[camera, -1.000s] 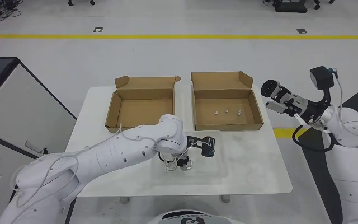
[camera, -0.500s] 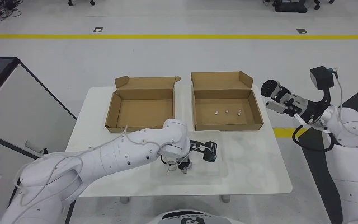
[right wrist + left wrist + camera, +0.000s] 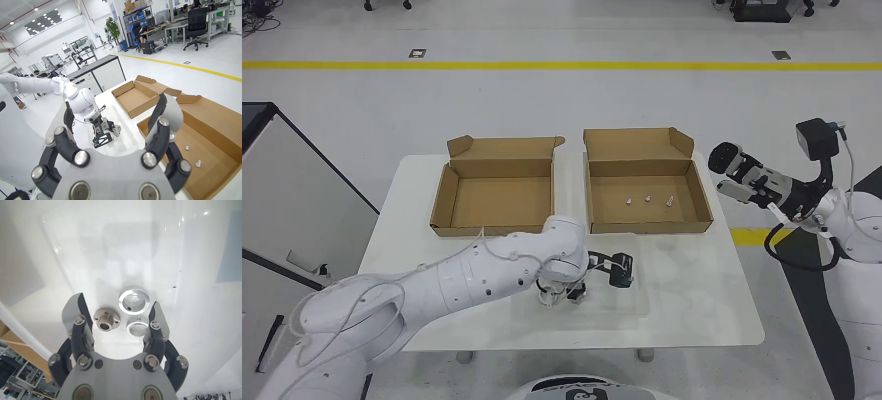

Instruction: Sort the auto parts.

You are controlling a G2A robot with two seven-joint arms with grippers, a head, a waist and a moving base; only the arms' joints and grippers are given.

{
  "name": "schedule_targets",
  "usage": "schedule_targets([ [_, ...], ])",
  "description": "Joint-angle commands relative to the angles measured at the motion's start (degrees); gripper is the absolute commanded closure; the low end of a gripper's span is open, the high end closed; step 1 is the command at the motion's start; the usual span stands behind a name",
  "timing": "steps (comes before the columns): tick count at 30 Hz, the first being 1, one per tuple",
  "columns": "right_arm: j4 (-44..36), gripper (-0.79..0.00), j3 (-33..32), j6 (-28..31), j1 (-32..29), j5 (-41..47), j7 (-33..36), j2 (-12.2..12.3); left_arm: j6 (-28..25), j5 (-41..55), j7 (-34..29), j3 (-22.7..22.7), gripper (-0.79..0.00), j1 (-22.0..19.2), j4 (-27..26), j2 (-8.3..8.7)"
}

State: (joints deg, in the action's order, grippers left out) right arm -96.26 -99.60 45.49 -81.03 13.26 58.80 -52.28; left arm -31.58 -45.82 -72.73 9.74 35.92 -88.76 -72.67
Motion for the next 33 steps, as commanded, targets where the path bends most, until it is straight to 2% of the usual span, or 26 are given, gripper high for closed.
schedule_targets([
  [1, 0.0, -0.785, 0.0, 0.0, 0.0, 0.0, 0.0, 0.0, 0.2, -0.7, -0.2, 0.0, -0.409, 0.2, 0.5, -0.36],
  [3, 0.0, -0.785, 0.0, 0.0, 0.0, 0.0, 0.0, 0.0, 0.3, -1.2, -0.3, 0.0, -0.382, 0.5, 0.8, -0.67],
  [15, 0.0, -0.785, 0.0, 0.0, 0.0, 0.0, 0.0, 0.0, 0.4, -3.2, -0.4, 0.0, -0.360, 1.6, 1.8, -1.26],
  [19, 0.0, -0.785, 0.0, 0.0, 0.0, 0.0, 0.0, 0.0, 0.0, -3.8, 0.0, 0.0, -0.305, 2.0, 2.6, -1.61],
  [24, 0.0, -0.785, 0.0, 0.0, 0.0, 0.0, 0.0, 0.0, -0.2, -4.1, 0.2, 0.0, -0.271, 2.1, 3.3, -2.04],
  [30, 0.0, -0.785, 0.0, 0.0, 0.0, 0.0, 0.0, 0.0, -0.8, -4.7, 0.7, 0.0, -0.182, 2.4, 4.6, -2.64],
  [32, 0.0, -0.785, 0.0, 0.0, 0.0, 0.0, 0.0, 0.0, -1.1, -4.9, 1.0, 0.0, 0.000, 2.4, 4.9, -2.84],
  [33, 0.0, -0.785, 0.0, 0.0, 0.0, 0.0, 0.0, 0.0, -1.2, -4.9, 1.2, 0.0, 0.000, 2.4, 5.1, -2.93],
])
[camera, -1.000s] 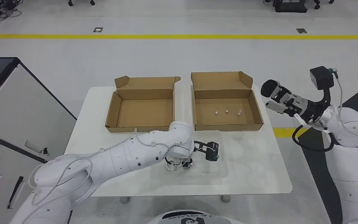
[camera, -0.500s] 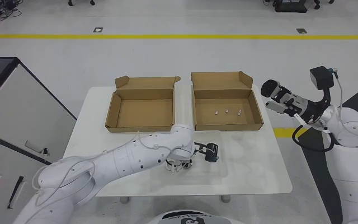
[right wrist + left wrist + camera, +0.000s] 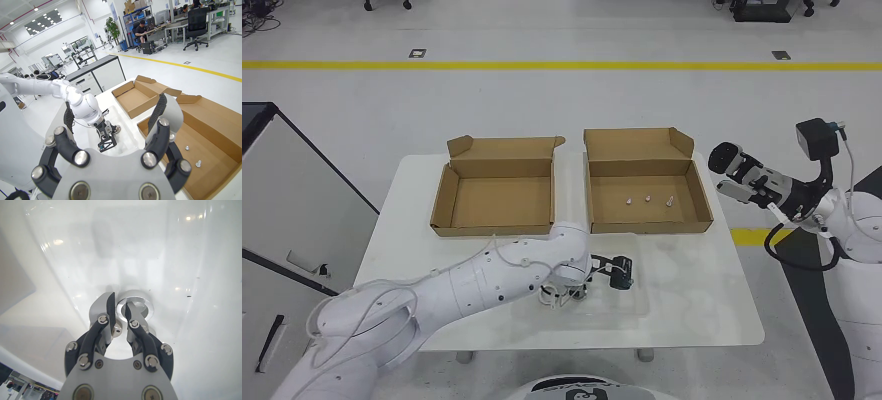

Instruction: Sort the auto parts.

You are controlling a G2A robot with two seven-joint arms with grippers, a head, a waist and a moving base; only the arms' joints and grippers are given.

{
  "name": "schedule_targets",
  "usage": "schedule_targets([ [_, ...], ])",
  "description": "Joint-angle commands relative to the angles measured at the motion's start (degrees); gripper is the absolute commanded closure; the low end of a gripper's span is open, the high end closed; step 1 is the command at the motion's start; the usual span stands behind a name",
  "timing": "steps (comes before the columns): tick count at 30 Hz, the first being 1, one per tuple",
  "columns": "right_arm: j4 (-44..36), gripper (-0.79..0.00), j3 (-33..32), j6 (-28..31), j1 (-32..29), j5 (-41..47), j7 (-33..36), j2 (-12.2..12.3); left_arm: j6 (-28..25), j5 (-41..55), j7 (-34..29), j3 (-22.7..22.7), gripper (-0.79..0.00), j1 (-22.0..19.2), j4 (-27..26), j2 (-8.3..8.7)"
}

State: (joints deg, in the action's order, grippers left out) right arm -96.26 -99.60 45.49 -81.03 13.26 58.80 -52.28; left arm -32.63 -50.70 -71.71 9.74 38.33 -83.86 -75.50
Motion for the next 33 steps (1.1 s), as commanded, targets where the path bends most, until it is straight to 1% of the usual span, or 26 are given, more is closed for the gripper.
schedule_targets([
  [1, 0.0, -0.785, 0.0, 0.0, 0.0, 0.0, 0.0, 0.0, -0.3, 0.1, 0.3, 0.0, 0.000, 0.0, 0.3, -0.17],
  [4, 0.0, -0.785, 0.0, 0.0, 0.0, 0.0, 0.0, 0.0, -1.0, 1.1, 1.0, 0.0, 0.000, -0.5, 0.2, -0.25],
  [8, 0.0, -0.785, 0.0, 0.0, 0.0, 0.0, 0.0, 0.0, -1.3, 4.4, 1.3, 0.0, 0.000, -2.4, -1.2, 0.36],
  [11, 0.0, -0.785, 0.0, 0.0, 0.0, 0.0, 0.0, 0.0, -1.6, 7.3, 1.7, 0.0, 0.000, -4.1, -3.3, 1.43],
  [14, 0.0, -0.785, 0.0, 0.0, 0.0, 0.0, 0.0, 0.0, -1.6, 10.4, 1.6, 0.0, 0.000, -6.1, -6.1, 2.96],
  [17, 0.0, -0.785, 0.0, 0.0, 0.0, 0.0, 0.0, 0.0, -2.4, 14.3, 2.4, 0.0, 0.000, -8.6, -8.7, 4.96],
  [21, 0.0, -0.785, 0.0, 0.0, 0.0, 0.0, 0.0, 0.0, -4.9, 19.5, 5.0, 0.3, 0.000, -12.2, -10.9, 8.26],
  [24, 0.0, -0.785, 0.0, 0.0, 0.0, 0.0, 0.0, 0.0, -7.7, 22.5, 7.7, 3.5, 0.000, -12.9, -11.6, 11.10],
  [28, 0.0, -0.785, 0.0, 0.0, 0.0, 0.0, 0.0, 0.0, -12.0, 23.2, 14.3, 9.7, 0.000, -10.5, -13.2, 14.93],
  [29, 0.0, -0.785, 0.0, 0.0, 0.0, 0.0, 0.0, 0.0, -12.8, 23.0, 15.9, 10.9, 0.000, -9.8, -13.4, 15.55],
  [30, 0.0, -0.785, 0.0, 0.0, 0.0, 0.0, 0.0, 0.0, -14.6, 22.3, 18.8, 13.0, 0.000, -8.3, -13.7, 16.73],
  [33, 0.0, -0.785, 0.0, 0.0, 0.0, 0.0, 0.0, 0.0, -18.4, 20.4, 26.2, 17.9, 0.000, -4.5, -14.3, 19.02],
])
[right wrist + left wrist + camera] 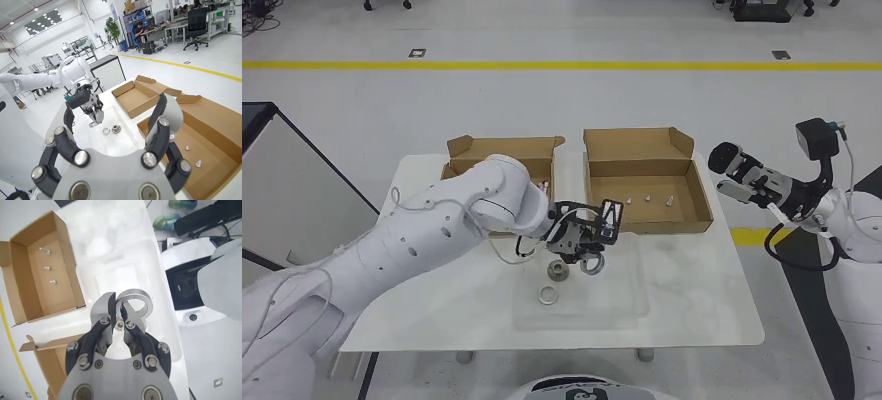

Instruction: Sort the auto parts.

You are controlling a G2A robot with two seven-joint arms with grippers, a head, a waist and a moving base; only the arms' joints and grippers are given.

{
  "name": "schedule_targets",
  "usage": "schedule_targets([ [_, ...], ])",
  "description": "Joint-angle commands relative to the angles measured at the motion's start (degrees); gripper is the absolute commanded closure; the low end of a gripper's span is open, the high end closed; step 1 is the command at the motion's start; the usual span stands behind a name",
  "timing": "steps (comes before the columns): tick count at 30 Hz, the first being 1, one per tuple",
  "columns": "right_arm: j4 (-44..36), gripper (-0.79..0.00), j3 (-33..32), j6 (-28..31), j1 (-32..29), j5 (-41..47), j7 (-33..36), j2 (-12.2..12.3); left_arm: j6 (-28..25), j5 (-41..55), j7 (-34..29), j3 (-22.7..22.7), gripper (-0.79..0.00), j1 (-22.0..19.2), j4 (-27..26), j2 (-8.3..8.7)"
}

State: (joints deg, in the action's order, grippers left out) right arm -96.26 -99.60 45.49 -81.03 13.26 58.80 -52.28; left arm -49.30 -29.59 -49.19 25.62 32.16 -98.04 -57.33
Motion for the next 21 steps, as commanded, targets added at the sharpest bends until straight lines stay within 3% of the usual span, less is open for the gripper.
schedule_targets([
  [1, 0.0, -0.785, 0.0, 0.0, 0.0, 0.0, 0.0, 0.0, -3.0, -1.5, 6.7, 3.9, 0.000, 3.0, 0.0, 1.51],
  [5, 0.0, -0.785, 0.0, 0.0, 0.0, 0.0, 0.0, 0.0, -8.7, -6.0, 20.1, 10.8, 0.000, 8.6, -0.3, 3.44],
  [10, 0.0, -0.785, 0.0, 0.0, 0.0, 0.0, 0.0, 0.0, -8.7, -14.8, 38.6, 16.7, 0.000, 14.9, -1.9, 4.81],
  [18, 0.0, -0.785, 0.0, 0.0, 0.0, 0.0, 0.0, 0.0, -8.7, -30.3, 67.0, 19.5, 0.000, 18.7, -0.3, 6.05],
  [21, 0.0, -0.785, 0.0, 0.0, 0.0, 0.0, 0.0, 0.0, -8.7, -35.9, 71.3, 19.8, 0.000, 18.6, 1.2, 6.37],
])
